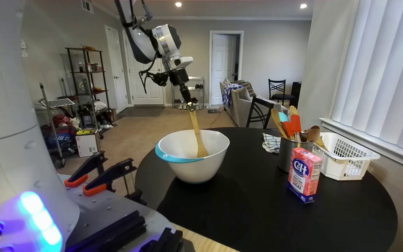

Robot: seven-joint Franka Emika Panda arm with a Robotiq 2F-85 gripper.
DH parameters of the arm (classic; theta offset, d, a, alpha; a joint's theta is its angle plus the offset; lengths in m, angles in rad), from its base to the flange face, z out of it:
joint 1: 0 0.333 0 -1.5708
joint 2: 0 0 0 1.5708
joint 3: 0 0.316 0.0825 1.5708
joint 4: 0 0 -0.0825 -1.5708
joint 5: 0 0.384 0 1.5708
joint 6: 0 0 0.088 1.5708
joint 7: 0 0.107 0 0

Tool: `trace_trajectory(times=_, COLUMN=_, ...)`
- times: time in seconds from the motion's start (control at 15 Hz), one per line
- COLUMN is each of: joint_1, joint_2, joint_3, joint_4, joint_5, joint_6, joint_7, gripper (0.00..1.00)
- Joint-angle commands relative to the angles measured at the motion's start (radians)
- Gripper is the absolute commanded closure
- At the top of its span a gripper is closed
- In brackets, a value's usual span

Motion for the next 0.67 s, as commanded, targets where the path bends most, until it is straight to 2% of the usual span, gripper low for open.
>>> trace_trajectory(times=0.0, joint_1=0.016, joint_2=-0.012, joint_3=-0.001, joint_4=-0.004, joint_5=-0.055, joint_6=-0.107, joint_7=0.023, gripper=0.97)
trace_trajectory(times=0.33, joint_1=-0.011, joint_2=-0.010, joint_3=0.047, joint_4=0.021, joint_5=-0.036, joint_6=-0.228, joint_7=-0.031, gripper=0.97)
trace_trajectory(times=0.6, joint_1=-0.063, joint_2=-0.034, joint_3=0.106, joint_4=-0.003, joint_5=0.017, joint_6=-0.131, joint_7=-0.086, gripper=0.97)
